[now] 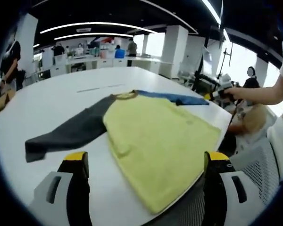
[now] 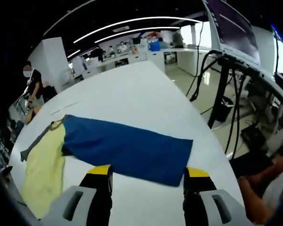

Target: Fold the garment on the visible template until the final outline fits inside the template.

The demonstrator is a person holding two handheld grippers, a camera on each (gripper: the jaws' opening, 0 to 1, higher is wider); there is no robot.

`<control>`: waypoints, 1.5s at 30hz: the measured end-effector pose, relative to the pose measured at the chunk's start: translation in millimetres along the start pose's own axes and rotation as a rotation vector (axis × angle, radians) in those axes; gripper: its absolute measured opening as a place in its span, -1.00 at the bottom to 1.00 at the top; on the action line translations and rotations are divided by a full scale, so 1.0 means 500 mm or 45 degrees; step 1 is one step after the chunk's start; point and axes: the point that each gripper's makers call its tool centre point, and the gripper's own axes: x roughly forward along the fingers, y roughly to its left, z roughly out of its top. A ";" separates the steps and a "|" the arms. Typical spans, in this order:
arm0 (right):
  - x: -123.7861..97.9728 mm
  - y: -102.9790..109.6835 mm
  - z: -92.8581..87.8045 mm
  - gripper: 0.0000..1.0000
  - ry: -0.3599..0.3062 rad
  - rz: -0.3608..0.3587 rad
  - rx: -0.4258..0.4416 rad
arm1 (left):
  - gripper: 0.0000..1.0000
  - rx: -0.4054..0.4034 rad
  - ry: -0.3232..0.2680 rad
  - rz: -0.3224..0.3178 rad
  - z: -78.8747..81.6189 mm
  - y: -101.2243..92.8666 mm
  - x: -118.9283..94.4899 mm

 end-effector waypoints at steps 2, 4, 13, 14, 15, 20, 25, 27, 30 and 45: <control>0.001 -0.001 -0.008 0.09 0.010 -0.013 0.021 | 0.98 0.000 -0.002 0.002 0.000 0.001 -0.001; 0.006 -0.006 -0.013 0.07 0.026 -0.023 0.026 | 0.98 0.003 -0.001 0.002 0.000 0.001 -0.002; 0.010 -0.045 -0.025 -0.27 0.061 -0.161 -0.005 | 0.98 0.006 -0.036 -0.021 0.011 -0.005 -0.006; 0.011 -0.045 -0.025 -0.28 0.062 -0.162 -0.007 | 0.98 0.005 -0.042 -0.027 0.012 -0.007 -0.007; 0.014 -0.052 -0.024 -0.30 0.062 -0.175 -0.005 | 0.98 0.007 -0.043 -0.029 0.012 -0.008 -0.007; 0.011 -0.064 -0.031 -0.42 0.066 -0.244 -0.047 | 0.98 0.009 -0.038 -0.034 0.008 -0.009 -0.007; 0.012 -0.054 -0.034 -0.50 0.061 -0.260 -0.046 | 0.98 0.013 -0.032 -0.031 0.006 -0.009 -0.009; 0.012 -0.054 -0.034 -0.60 0.066 -0.264 -0.042 | 0.98 0.017 -0.033 -0.038 0.006 -0.011 -0.010; 0.015 -0.058 -0.037 -0.74 0.068 -0.281 -0.010 | 0.98 0.013 -0.056 -0.066 0.014 -0.020 -0.012; 0.022 -0.062 -0.036 -1.00 0.055 -0.261 0.106 | 0.98 0.021 -0.048 -0.092 0.016 -0.027 -0.010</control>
